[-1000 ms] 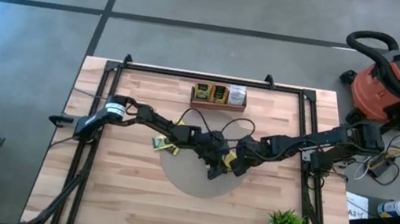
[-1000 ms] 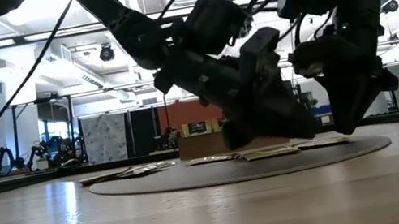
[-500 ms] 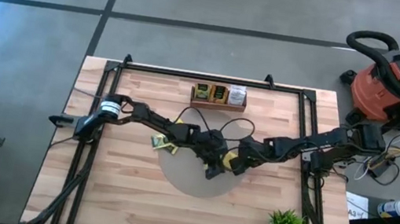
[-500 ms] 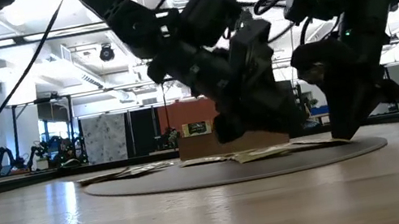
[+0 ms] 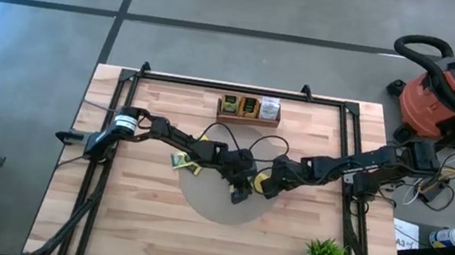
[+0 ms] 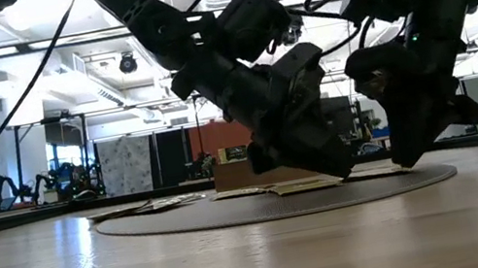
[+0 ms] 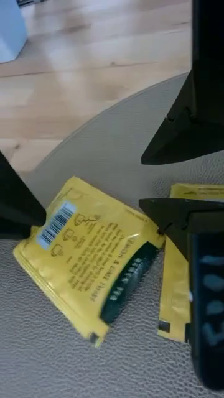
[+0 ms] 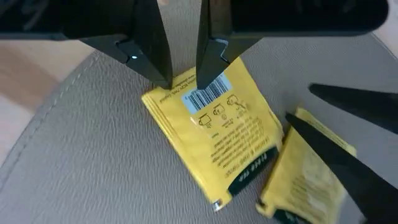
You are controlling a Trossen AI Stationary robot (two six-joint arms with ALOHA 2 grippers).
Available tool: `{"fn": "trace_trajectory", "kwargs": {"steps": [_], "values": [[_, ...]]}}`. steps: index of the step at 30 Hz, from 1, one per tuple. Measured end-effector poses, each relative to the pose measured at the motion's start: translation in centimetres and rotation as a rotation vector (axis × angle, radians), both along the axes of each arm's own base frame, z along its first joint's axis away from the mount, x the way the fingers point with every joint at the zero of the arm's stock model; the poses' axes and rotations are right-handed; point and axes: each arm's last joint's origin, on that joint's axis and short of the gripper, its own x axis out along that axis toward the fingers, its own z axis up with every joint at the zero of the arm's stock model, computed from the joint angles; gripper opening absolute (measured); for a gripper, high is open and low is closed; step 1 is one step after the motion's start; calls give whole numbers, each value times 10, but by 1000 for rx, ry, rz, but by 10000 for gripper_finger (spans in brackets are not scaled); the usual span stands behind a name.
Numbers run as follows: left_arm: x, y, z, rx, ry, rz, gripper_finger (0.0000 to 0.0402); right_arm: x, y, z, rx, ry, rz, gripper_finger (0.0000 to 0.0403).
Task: Pick & Place Tea
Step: Put the yellow tea bag into the left compartment of the wooden organizer
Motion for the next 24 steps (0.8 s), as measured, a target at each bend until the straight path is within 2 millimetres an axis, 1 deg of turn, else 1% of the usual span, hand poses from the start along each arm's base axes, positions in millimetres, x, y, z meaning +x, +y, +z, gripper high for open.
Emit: {"fn": "trace_trajectory", "kwargs": {"steps": [5, 9, 13, 17, 20, 24], "values": [[1, 1, 0, 35, -6, 37, 92, -1, -3, 8, -74, -44, -38, 73], [1, 2, 0, 60, -17, 34, 92, -1, -5, 7, -125, -39, -22, 73], [3, 2, -9, 59, -9, 27, 92, -3, -7, -2, -106, 5, 15, 73], [5, 2, -14, 33, -6, 19, 92, -2, -7, -4, -109, 4, 21, 73], [6, 1, -17, 28, -12, 14, 92, 0, -7, -3, -98, -25, 55, 73], [8, 1, -16, 28, -50, 15, 92, 8, -5, 0, -38, -113, 122, 73]]}}
